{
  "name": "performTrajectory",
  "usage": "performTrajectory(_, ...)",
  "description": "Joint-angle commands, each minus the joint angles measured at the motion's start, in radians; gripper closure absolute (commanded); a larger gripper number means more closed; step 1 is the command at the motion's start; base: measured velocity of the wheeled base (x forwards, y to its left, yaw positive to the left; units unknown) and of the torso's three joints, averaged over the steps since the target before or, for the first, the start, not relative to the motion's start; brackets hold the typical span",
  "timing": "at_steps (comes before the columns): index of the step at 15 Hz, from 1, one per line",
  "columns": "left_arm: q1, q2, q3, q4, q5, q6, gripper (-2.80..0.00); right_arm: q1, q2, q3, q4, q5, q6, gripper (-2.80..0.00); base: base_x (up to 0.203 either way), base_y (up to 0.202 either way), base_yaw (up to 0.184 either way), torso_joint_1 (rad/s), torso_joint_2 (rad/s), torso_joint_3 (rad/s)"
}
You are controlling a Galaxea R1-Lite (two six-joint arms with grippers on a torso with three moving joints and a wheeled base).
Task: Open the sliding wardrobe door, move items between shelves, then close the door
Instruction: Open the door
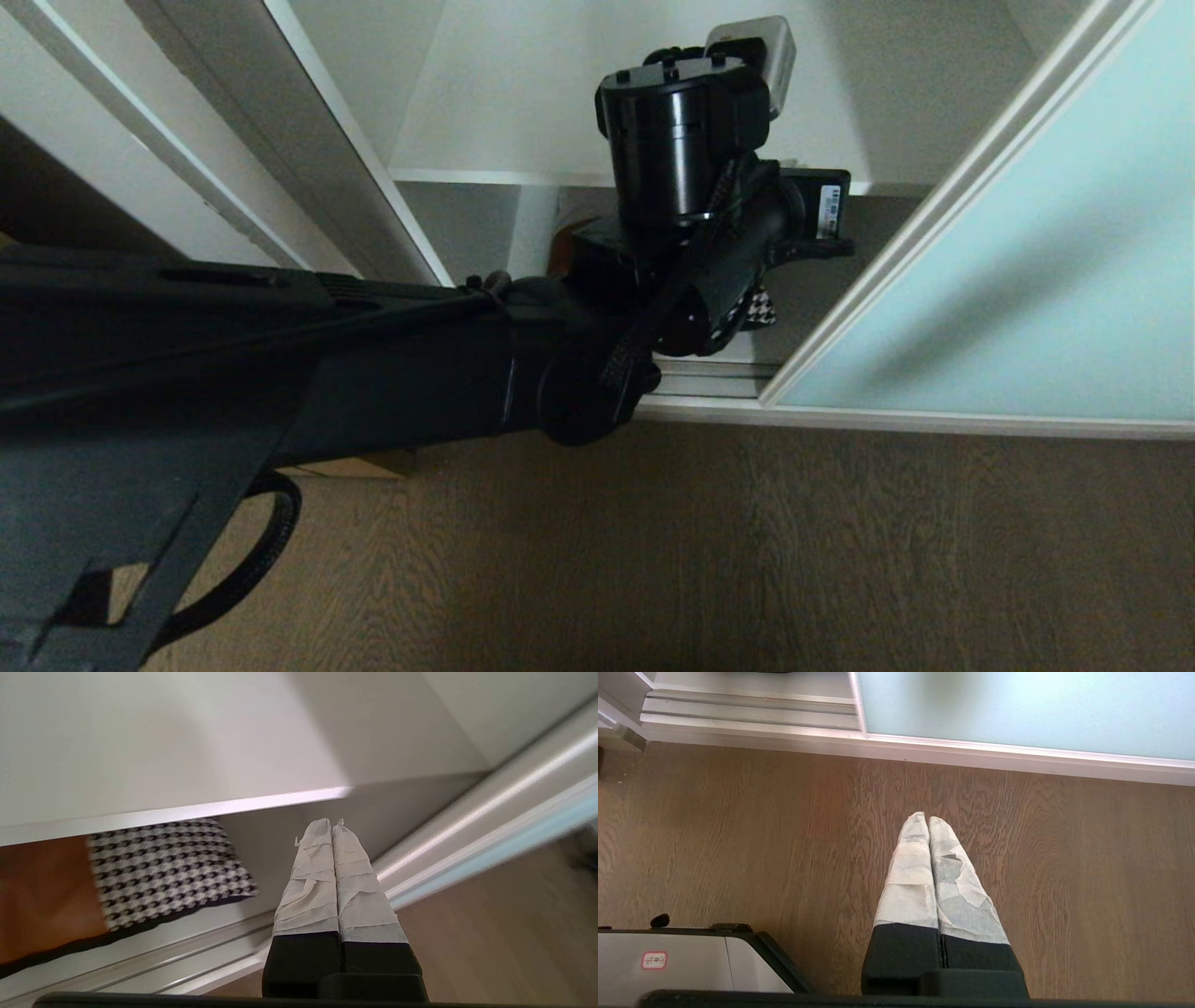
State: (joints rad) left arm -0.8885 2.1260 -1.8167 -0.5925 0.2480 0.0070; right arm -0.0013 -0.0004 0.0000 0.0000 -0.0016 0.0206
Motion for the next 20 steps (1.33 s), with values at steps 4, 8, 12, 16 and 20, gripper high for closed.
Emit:
performTrajectory(4,-0.003,-0.168,0.147,-0.016,0.025,0.005,0.00,0.001,0.000,0.002,0.000,0.000,0.001,0.00,0.000,0.000,0.000,0.000,0.00,0.000)
performTrajectory(8,0.052,-0.337,0.292,-0.013,0.084,0.023,0.00,0.000,0.000,0.002,0.000,0.000,-0.001,0.00,0.000,0.000,0.000,0.000,0.00,0.000)
performTrajectory(12,0.166,-0.568,0.507,-0.013,0.140,0.081,0.00,0.001,0.000,0.001,0.000,0.000,-0.001,0.00,0.000,0.000,0.000,0.000,0.00,0.000)
performTrajectory(16,0.337,-0.849,0.794,-0.012,0.162,0.109,0.00,0.001,0.000,0.001,0.000,0.000,0.001,0.00,0.000,0.000,0.000,0.000,0.00,0.000)
performTrajectory(20,0.546,-1.108,1.069,-0.013,0.162,0.103,0.00,0.000,0.000,0.002,0.000,0.000,0.001,0.00,0.000,0.000,0.000,0.000,0.00,0.000)
